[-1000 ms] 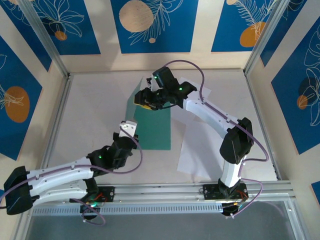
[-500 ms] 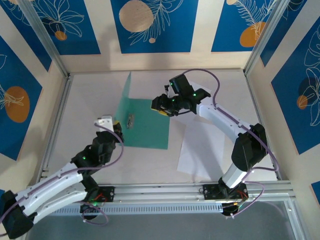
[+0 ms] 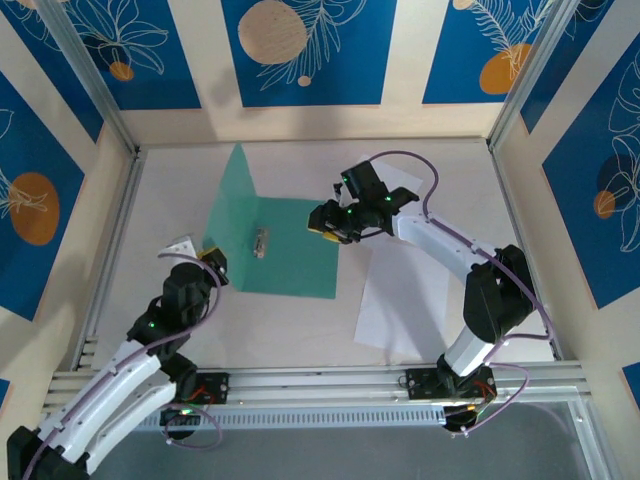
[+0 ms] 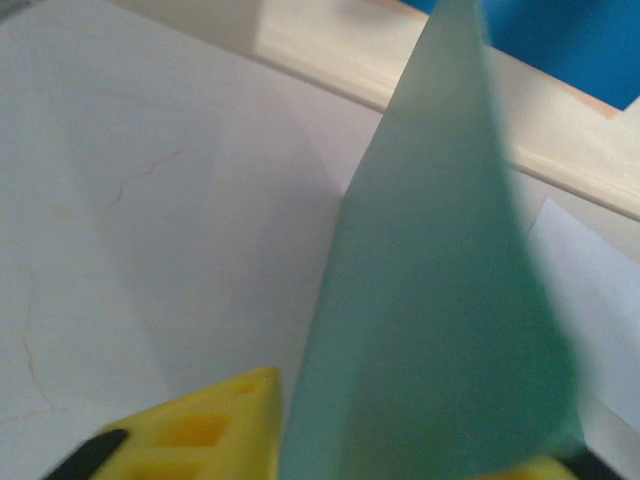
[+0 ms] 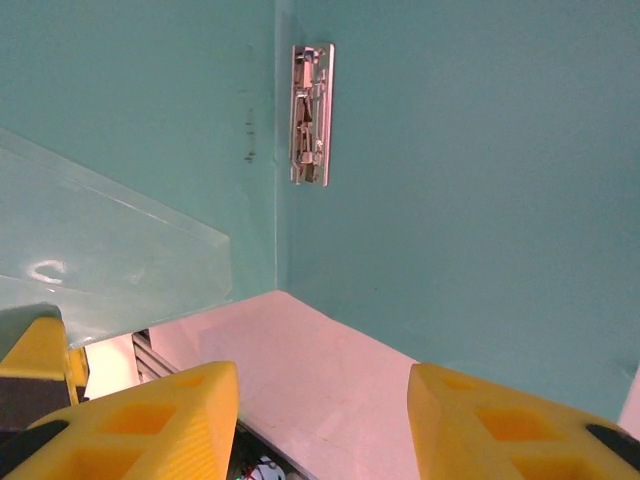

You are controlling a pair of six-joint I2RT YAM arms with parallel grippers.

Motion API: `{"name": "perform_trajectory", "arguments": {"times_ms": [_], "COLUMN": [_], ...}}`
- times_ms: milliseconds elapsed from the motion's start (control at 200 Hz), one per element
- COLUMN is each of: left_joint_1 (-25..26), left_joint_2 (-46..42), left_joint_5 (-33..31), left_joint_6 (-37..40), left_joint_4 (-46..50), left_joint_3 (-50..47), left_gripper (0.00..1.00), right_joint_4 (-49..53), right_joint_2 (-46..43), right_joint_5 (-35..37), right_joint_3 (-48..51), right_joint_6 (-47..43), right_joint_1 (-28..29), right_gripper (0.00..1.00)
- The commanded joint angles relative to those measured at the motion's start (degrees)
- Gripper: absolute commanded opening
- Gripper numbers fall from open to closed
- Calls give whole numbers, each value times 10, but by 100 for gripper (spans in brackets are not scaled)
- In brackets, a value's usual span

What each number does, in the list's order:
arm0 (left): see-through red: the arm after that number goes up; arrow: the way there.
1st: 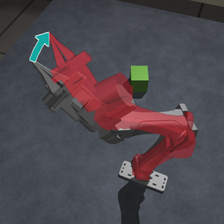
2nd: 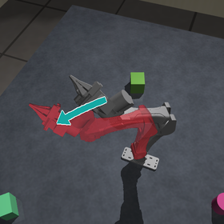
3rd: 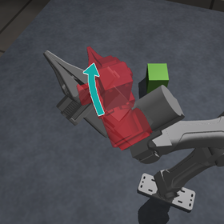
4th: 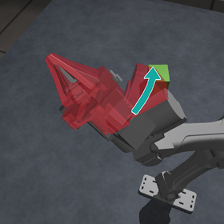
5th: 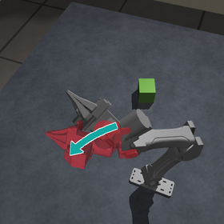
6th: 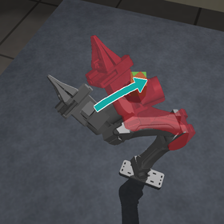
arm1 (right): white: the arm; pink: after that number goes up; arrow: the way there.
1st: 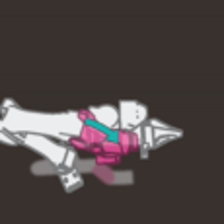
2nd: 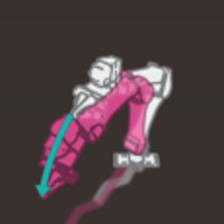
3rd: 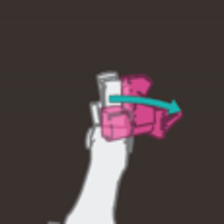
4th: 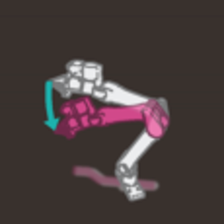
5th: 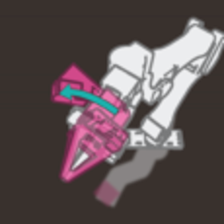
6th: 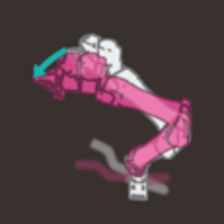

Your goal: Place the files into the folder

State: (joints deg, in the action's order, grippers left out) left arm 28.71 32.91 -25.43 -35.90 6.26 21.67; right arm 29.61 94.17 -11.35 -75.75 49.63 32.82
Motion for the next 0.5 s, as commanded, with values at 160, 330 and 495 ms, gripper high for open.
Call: {"name": "perform_trajectory", "arguments": {"times_ms": [160, 330, 495], "left_joint_1": [-68, -127, -178], "left_joint_2": [9, 47, 82], "left_joint_5": [82, 181, 255], "left_joint_6": [4, 20, 21], "left_joint_4": [19, 7, -20], "left_joint_3": [0, 11, 6], "left_gripper": [62, 76, 77], "right_joint_4": [-9, -10, -8], "right_joint_2": [-6, 1, 4], "right_joint_5": [-15, -22, -25], "right_joint_3": [26, 31, 33], "right_joint_6": [3, 3, 2], "right_joint_1": [-12, -14, -15], "right_gripper": [49, 50, 49]}}
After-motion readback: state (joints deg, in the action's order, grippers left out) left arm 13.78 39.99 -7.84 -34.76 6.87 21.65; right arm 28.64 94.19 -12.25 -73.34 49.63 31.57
